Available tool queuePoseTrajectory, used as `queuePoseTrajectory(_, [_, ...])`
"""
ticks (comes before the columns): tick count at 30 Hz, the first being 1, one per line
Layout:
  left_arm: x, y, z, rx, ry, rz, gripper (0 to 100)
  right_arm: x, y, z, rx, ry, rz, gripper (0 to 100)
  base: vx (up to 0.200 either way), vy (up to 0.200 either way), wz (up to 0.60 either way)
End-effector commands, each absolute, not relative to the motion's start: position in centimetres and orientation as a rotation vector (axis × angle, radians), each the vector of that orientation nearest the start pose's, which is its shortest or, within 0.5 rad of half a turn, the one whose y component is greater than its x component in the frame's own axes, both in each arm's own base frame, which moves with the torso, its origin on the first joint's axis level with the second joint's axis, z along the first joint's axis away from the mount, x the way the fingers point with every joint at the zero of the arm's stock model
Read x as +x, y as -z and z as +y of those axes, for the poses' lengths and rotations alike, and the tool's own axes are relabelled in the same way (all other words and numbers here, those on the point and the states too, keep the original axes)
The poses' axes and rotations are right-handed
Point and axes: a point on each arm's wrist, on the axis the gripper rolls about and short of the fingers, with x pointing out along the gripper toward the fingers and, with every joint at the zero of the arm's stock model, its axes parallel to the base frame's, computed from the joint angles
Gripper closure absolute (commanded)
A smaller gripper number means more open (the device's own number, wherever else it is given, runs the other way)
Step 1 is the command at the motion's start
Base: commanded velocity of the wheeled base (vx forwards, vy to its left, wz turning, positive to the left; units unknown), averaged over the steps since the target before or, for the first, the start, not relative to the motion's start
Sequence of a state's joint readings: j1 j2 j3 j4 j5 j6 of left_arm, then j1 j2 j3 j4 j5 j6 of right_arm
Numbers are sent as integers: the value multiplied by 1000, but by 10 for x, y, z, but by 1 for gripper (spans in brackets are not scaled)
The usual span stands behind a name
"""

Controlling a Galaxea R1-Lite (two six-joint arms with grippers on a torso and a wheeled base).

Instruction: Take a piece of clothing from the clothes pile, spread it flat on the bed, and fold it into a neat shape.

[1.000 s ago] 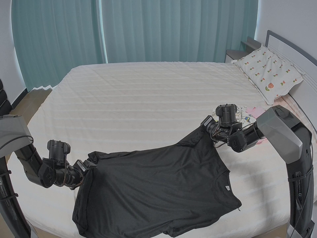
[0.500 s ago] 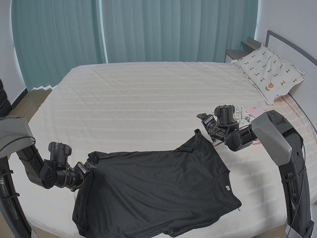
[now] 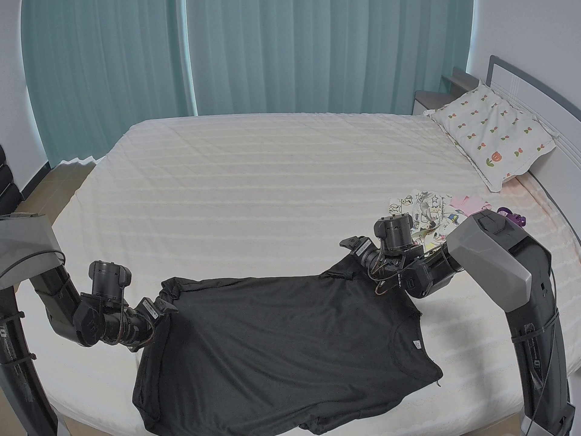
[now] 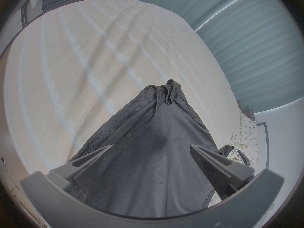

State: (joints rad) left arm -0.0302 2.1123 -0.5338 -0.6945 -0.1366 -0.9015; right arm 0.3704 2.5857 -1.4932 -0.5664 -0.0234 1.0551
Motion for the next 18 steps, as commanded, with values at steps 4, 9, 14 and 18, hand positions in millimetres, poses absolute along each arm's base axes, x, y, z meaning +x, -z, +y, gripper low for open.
queuePoseTrajectory(4, [293,-3,-12,-885,-255,895,0,451,22,196,891,-60,670,0,0,0,0])
queuePoseTrajectory(9, [292,-2,-12,-885,-255,895,0,450,24,199,869,-68,680,0,0,0,0])
queuePoseTrajectory(14, [291,-1,-14,-881,-252,895,0,454,35,207,828,-69,697,0,0,0,0])
queuePoseTrajectory(18, [291,-1,-14,-881,-252,895,0,459,35,209,823,-67,696,0,0,0,0])
